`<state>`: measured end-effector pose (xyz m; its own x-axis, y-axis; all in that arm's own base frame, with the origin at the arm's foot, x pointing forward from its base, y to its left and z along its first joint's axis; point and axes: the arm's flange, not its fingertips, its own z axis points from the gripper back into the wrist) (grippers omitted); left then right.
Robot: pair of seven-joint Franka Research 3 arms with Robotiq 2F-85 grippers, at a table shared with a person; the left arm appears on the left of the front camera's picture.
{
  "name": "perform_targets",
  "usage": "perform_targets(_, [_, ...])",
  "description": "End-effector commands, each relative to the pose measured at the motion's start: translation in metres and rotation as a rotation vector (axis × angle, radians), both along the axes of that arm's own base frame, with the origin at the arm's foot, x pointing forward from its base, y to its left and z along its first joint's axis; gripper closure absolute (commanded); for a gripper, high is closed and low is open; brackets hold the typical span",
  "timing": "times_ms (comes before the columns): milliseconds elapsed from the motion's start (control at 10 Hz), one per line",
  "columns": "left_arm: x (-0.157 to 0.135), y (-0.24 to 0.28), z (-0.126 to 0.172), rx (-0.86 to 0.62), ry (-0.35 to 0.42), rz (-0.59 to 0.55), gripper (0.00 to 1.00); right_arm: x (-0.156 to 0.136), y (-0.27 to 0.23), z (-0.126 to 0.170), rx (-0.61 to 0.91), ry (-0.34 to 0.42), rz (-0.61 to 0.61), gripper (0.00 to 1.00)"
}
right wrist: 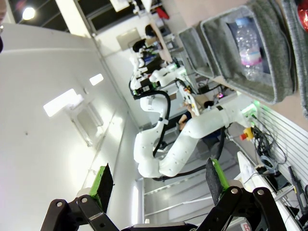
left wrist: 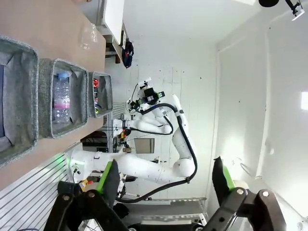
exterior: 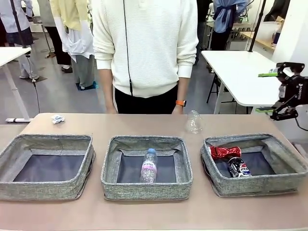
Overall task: Sort the waste into the appropriate baskets.
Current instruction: Pick up the waste item pointed out by the person.
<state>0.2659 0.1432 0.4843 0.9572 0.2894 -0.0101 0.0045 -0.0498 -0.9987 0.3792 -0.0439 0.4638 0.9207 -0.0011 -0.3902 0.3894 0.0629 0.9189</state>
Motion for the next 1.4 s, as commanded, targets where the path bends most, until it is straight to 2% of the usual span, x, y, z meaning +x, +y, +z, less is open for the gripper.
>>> perform_targets(0, [0.0003,-0.0021,0.0013,-0.021,-0.009,-0.001,0.0,0.0023,0.0018,0.0024,0.005,-0.009,-0.009,0.0])
perform_targets(1300, [0.0003,-0.0021,0.0013,-0.021,-0.009,-0.001,0.0,0.0023,0.0018,0.0024,0.005,-0.009,-0.009,0.0])
